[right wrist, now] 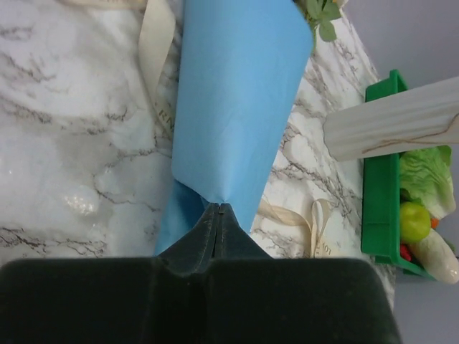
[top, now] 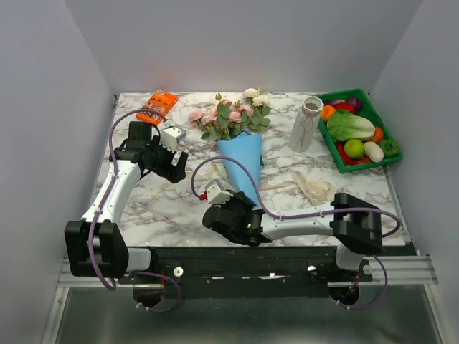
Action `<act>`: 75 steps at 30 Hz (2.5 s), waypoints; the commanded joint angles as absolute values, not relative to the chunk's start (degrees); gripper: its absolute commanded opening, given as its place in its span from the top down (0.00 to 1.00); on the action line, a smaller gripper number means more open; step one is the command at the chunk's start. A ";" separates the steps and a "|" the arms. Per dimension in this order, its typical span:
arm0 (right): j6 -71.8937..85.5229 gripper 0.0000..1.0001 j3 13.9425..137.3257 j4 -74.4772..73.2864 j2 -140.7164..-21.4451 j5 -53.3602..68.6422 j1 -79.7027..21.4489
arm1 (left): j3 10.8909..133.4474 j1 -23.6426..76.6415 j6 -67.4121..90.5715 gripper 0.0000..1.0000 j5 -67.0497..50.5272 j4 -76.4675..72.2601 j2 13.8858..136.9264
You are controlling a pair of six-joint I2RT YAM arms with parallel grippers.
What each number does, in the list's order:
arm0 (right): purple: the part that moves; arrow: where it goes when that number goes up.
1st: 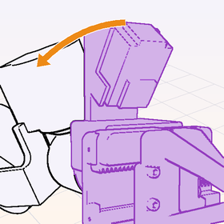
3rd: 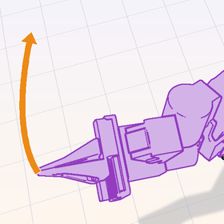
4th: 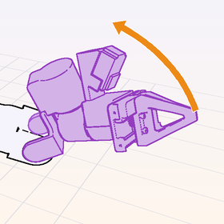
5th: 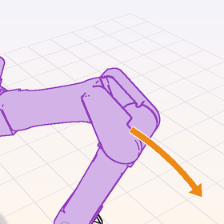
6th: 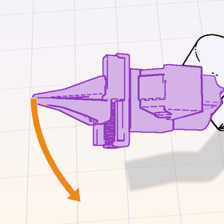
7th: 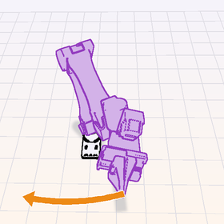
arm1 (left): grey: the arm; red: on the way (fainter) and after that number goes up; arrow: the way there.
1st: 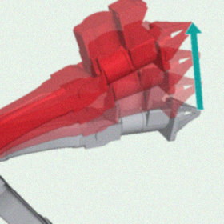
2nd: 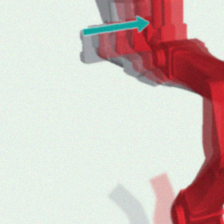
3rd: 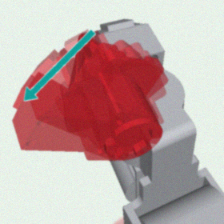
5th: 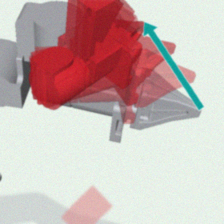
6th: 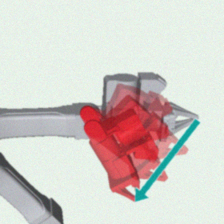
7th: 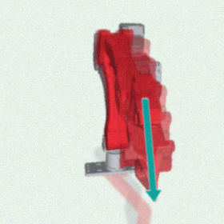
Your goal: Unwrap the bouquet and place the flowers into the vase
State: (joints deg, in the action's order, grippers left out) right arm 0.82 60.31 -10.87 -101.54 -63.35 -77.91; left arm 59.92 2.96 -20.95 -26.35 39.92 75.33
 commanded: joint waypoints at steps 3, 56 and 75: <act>6.57 0.99 60.03 -5.27 -91.86 -69.51 -76.73 | 59.06 2.55 -20.48 0.01 -27.77 38.76 73.04; 22.15 0.00 52.91 -15.73 -87.36 -54.05 -76.73 | 59.50 2.20 -21.44 0.01 -28.21 39.81 71.81; -2.54 0.00 51.77 -13.19 -89.82 -48.25 -71.02 | 59.24 1.67 -22.06 0.01 -29.27 40.08 72.25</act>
State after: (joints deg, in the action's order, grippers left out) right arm 4.25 50.33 -16.01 -87.50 -50.09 -73.25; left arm 59.22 2.20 -21.58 -27.75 39.55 73.23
